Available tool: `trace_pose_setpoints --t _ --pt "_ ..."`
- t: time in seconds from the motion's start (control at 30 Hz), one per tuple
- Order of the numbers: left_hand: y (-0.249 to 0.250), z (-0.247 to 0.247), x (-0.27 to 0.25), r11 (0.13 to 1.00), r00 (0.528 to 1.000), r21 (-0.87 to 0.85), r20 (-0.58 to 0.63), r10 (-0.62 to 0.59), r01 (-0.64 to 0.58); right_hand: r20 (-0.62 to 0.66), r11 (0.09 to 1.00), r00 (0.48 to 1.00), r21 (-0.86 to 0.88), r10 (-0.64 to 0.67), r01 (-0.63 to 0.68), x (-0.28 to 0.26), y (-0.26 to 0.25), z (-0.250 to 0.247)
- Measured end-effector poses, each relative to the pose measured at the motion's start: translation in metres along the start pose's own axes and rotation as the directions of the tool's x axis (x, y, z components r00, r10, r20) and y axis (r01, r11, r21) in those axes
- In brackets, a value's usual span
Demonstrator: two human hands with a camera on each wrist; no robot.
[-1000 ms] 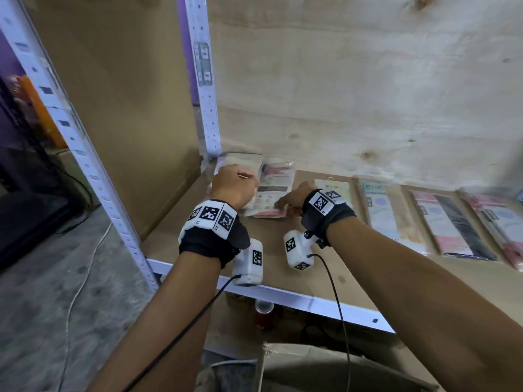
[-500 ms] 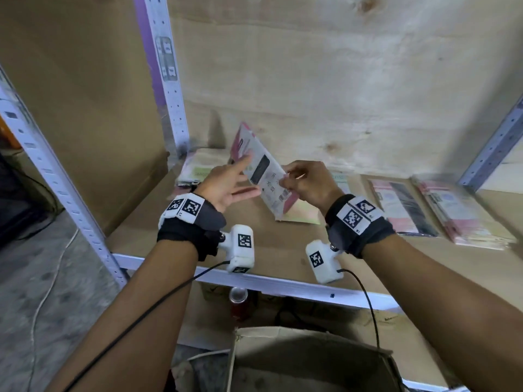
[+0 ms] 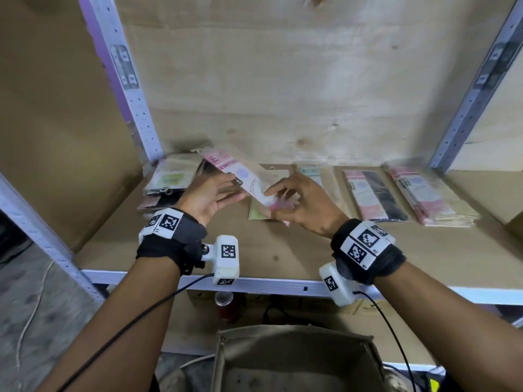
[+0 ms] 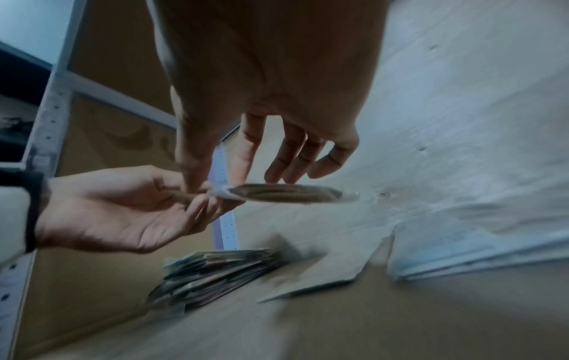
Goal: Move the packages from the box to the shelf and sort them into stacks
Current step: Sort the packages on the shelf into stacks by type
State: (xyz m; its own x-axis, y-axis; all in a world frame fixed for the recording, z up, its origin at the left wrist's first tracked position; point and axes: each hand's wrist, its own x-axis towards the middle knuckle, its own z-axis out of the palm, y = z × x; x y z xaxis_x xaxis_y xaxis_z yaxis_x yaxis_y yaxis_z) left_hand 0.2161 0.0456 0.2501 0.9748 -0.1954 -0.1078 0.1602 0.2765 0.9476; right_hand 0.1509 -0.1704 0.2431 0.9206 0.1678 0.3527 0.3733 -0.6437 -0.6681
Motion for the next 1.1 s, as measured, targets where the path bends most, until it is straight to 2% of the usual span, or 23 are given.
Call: trace_pose_setpoints --t 0.1,0.17,0.3,0.43,0.57,0.77,0.83,0.9,1.0,1.1 --pt "-0.004 0.003 0.003 0.999 1.0 0.036 0.013 0.013 -0.014 -0.151 0.997 0.986 0.049 0.064 -0.057 -0.002 0.012 -0.006" --pt "-0.007 0.006 0.005 0.998 0.999 0.059 0.053 0.012 -0.015 -0.214 0.987 0.963 0.044 0.163 -0.157 -0.002 0.02 -0.011" --pt "-0.014 0.015 0.008 0.997 0.995 0.077 0.104 0.003 -0.011 -0.145 0.93 0.919 0.071 0.366 -0.36 -0.001 0.03 -0.023" --pt "-0.023 0.023 0.011 0.998 0.995 0.067 0.099 -0.017 0.01 -0.034 0.857 0.865 0.157 0.501 -0.49 -0.007 0.038 -0.03" --pt "-0.024 0.028 0.013 1.0 1.0 0.005 0.009 -0.007 0.007 0.097 0.732 0.866 0.493 0.491 -0.47 -0.019 0.035 -0.037" --pt "-0.018 0.012 0.014 0.994 0.974 -0.039 -0.207 0.092 -0.102 0.127 0.671 0.857 0.568 0.5 -0.476 -0.028 0.039 -0.046" --pt "-0.02 0.006 0.014 0.989 0.962 0.073 -0.231 0.143 -0.13 0.104 0.657 0.852 0.591 0.513 -0.468 -0.028 0.042 -0.046" --pt "-0.021 0.001 0.016 0.966 0.963 0.221 -0.205 0.178 -0.132 0.06 0.643 0.842 0.616 0.536 -0.454 -0.028 0.045 -0.048" --pt "-0.02 -0.005 0.022 0.943 0.97 0.326 -0.204 0.134 -0.062 0.021 0.615 0.817 0.648 0.576 -0.449 -0.027 0.049 -0.049" --pt "-0.02 -0.007 0.026 0.916 0.968 0.401 -0.217 0.123 -0.026 -0.007 0.642 0.829 0.635 0.56 -0.429 -0.027 0.048 -0.045"
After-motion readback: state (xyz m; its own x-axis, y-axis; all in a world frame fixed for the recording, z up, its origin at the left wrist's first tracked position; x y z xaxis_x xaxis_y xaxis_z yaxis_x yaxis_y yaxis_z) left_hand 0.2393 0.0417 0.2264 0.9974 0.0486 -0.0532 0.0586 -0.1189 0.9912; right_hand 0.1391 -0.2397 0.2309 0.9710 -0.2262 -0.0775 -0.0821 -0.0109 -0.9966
